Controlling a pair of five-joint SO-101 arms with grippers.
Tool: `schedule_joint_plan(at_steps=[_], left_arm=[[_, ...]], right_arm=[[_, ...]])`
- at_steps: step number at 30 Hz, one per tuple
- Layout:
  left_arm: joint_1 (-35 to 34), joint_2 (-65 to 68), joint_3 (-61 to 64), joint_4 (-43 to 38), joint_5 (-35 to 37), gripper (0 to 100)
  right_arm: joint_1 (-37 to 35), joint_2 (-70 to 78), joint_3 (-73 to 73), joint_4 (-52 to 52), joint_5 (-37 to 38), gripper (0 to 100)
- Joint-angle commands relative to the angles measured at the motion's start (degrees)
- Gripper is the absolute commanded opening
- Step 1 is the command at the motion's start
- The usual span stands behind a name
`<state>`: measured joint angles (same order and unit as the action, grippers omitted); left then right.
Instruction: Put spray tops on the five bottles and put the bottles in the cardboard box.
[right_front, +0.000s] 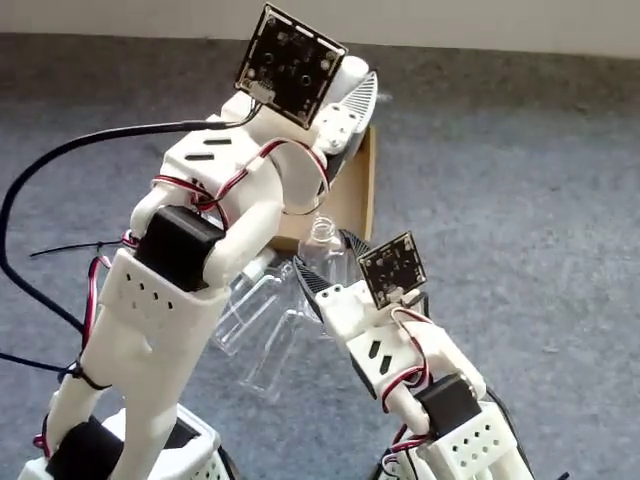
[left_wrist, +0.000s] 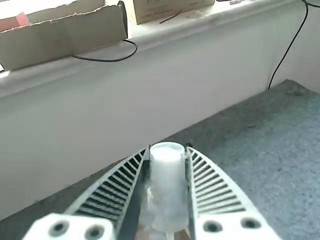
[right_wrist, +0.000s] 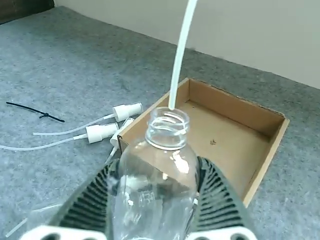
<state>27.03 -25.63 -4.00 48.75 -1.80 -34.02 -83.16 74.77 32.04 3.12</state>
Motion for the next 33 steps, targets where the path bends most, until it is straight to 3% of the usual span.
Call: schedule_joint_plan(at_steps=[1,5,9,20,33], left_arm=[[0.48,-0.66,-0.57,1.05,0.26,2],[1.71,-0.66,-0.57,1.32,0.70,2],[3.56,-0.66,-0.57,1.49,5.80,2],[3.56,-1.54,-3.65,5.89,6.42,2],[2.95,-1.45,-3.21,5.63,9.23,2]], right_arm=[[-0.13,-0.92,-0.75,0.04,-0.26,0.4],[-0.13,-0.92,-0.75,0.04,-0.26,0.4],[-0.13,-0.92,-0.75,0.04,-0.26,0.4],[-0.13,-0.92,-0.75,0.04,-0.26,0.4],[-0.13,-4.26,-0.92,-0.13,-0.35,0.4]])
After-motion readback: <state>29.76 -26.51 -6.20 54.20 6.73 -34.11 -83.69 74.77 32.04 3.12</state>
